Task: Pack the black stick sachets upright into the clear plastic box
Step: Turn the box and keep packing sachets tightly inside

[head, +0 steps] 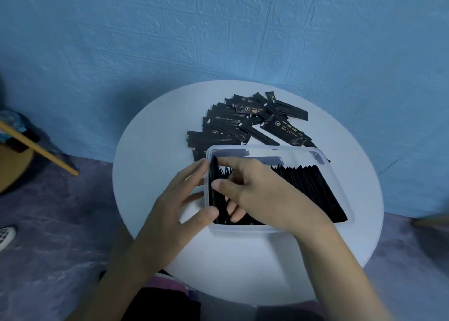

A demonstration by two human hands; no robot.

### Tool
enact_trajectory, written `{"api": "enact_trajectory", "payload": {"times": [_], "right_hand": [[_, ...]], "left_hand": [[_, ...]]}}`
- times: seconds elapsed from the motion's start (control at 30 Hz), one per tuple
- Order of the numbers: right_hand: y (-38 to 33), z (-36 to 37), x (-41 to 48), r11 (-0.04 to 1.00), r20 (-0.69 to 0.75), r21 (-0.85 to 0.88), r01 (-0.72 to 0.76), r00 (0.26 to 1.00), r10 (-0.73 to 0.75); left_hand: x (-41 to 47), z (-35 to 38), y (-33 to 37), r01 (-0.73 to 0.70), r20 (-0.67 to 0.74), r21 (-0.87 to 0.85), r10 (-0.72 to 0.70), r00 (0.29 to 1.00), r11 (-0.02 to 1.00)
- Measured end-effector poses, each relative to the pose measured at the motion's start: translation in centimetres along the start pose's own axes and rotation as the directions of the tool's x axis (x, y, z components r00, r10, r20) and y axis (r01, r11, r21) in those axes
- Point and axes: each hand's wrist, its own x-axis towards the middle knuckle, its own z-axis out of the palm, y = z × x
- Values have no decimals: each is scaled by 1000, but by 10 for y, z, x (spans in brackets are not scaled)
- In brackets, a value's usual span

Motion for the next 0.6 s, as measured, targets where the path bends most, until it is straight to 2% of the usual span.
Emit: {"api": "enact_trajectory", "payload": {"times": [0.27,0.6], "right_hand": [[3,0,11,987,32,150,-51,998,46],[7,0,18,981,43,190,-48,998,41]], "left_hand": [[-1,0,-1,-83,-86,72,89,992,994],[-1,0,-1,-88,-91,62,94,991,994]]}}
